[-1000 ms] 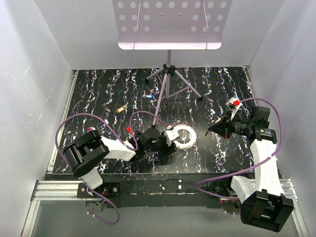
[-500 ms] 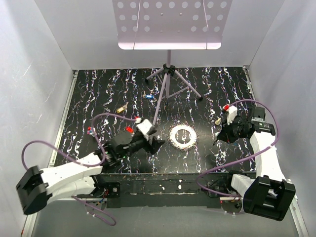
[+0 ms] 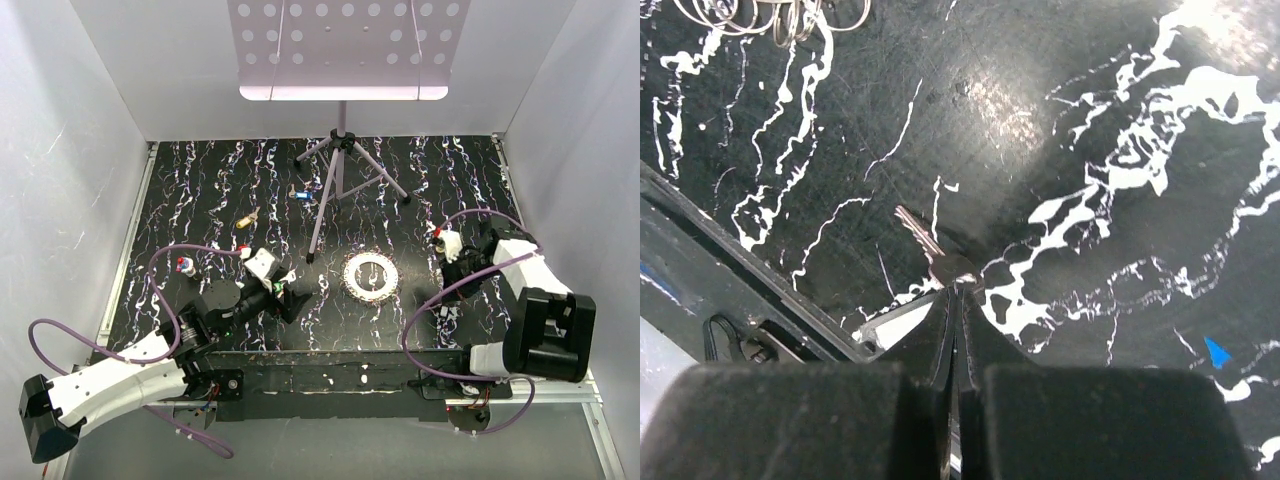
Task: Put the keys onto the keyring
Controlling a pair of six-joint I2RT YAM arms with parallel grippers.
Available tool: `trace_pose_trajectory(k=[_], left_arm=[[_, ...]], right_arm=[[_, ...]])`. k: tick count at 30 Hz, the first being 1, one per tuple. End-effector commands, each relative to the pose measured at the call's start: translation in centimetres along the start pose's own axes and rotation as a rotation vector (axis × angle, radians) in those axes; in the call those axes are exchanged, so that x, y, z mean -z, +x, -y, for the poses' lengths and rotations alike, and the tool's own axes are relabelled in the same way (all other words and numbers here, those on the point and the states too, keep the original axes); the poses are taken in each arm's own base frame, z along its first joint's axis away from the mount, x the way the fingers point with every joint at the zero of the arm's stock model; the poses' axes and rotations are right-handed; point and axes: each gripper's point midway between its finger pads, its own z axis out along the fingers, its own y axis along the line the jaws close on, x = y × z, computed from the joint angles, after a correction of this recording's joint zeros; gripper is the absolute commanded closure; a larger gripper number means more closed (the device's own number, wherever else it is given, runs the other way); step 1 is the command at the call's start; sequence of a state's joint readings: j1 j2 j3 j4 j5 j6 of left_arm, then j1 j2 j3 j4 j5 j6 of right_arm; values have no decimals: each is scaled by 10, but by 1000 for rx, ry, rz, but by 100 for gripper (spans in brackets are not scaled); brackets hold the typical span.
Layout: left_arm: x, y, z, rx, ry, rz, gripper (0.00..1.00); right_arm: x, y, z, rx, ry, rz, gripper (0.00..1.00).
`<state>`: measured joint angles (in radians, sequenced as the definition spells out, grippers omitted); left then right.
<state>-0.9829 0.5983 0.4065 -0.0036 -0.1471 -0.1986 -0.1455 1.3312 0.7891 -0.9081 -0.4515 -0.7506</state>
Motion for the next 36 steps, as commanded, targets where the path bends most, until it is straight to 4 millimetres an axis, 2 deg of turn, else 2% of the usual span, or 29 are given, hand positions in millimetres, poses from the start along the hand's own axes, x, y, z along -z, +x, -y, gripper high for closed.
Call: trace_pose_trajectory(k=[1,7,8,14,20,24,33,36], left_arm=[[1,10,-4,15,-20,-37,22],[3,12,-4,18,-17,-31,22],[3,14,-5,19,-18,-33,22],[2,16,-4,22,-14,-32,22],[2,17,-4,23,-13,-32,21],[2,18,-4,24,-15,-33,22],[2,18,-3,27,-8,-32,22],[2,19,-3,29,-7,-34,21]], right_arm=[[-10,-21,12,43,50,-16,99],[-25,-41,18,28,46,-29,99],[-30,-46,13,52,33,-37,99],[-38,-64,14,62,45,-17,99],[-49,-67,22,36,74,-53,99],[-53,-66,20,28,68,-62,99],[-51,-69,15,28,49,-44,99],[-49,-72,13,30,43,-32,94]])
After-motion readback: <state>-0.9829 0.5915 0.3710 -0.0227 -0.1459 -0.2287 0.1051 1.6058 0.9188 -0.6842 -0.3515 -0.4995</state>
